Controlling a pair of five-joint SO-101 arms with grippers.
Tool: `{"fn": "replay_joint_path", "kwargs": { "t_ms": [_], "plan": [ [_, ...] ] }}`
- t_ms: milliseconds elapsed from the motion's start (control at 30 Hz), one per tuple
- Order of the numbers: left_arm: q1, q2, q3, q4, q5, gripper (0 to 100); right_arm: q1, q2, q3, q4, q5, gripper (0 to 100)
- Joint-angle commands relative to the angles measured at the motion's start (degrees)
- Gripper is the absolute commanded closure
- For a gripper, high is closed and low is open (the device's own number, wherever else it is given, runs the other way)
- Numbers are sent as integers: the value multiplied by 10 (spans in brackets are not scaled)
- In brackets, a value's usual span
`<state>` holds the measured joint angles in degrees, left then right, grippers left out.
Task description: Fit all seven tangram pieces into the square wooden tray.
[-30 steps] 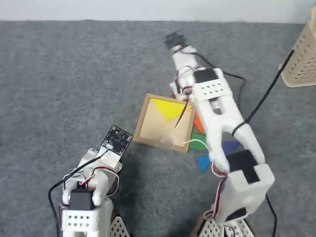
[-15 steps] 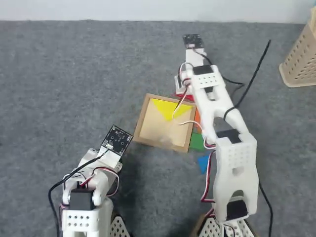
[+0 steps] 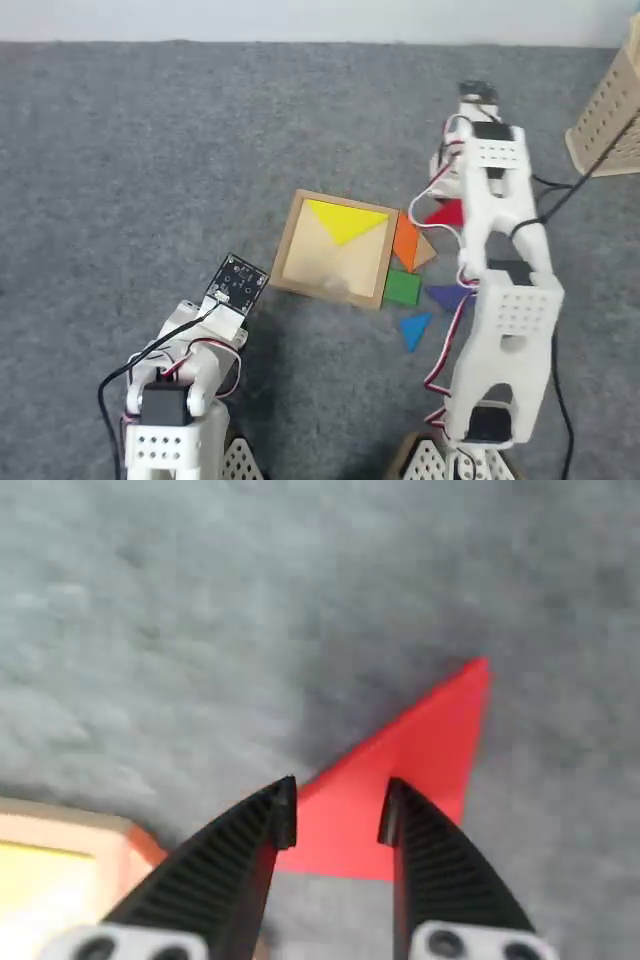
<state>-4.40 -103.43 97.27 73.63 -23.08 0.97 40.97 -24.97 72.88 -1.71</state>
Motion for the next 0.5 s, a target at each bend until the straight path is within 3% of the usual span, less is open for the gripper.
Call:
{"fn": "replay_joint_path", "kwargs": {
  "t_ms": [0,100,467],
  "plan": [
    [-2,-12,-7,0,4,878,44,-1,-5,36,49,836],
    [-2,-12,-7,0,4,878,44,-1,-11,74,115,836],
    [-2,-12,-7,0,4,878,7,-23,45,153,235,871]
  ]
}}
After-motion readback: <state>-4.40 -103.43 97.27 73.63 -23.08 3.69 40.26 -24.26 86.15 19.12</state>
